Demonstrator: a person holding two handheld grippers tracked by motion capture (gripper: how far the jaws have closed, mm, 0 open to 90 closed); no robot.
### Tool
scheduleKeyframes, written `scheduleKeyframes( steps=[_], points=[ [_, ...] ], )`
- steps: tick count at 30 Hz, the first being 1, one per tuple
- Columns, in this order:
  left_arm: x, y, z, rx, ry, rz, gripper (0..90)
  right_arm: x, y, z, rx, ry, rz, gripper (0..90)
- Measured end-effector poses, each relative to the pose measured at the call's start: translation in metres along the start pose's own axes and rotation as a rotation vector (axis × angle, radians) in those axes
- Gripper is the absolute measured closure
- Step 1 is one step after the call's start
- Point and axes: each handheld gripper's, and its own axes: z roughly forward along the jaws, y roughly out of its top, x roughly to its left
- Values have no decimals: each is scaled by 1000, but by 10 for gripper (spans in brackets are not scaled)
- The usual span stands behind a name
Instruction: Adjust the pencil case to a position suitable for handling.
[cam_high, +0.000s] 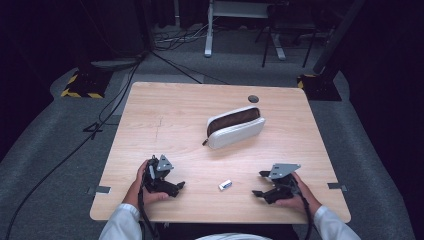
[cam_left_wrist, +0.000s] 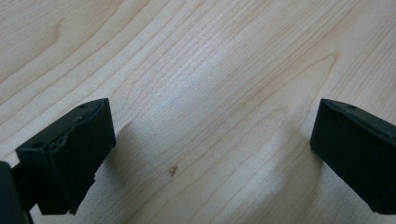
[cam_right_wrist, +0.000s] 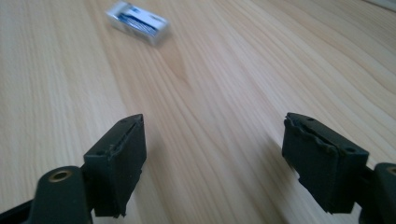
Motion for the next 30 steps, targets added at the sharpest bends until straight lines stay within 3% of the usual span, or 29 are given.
scheduleKeyframes(
  steps=[3,17,22,30],
  points=[
    [0,0,0,0,2,0,6,12,18,19,-4,38,-38,220],
    [-2,1,1,2,-6,6,6,23,55,58,-12,136,-124,238],
    [-3,1,1,2,-4,2,7,27,59,62,-27,172,-155,369],
    [-4,1,0,-5,-9,9,43,32,54,53,-37,212,-195,708]
  ],
)
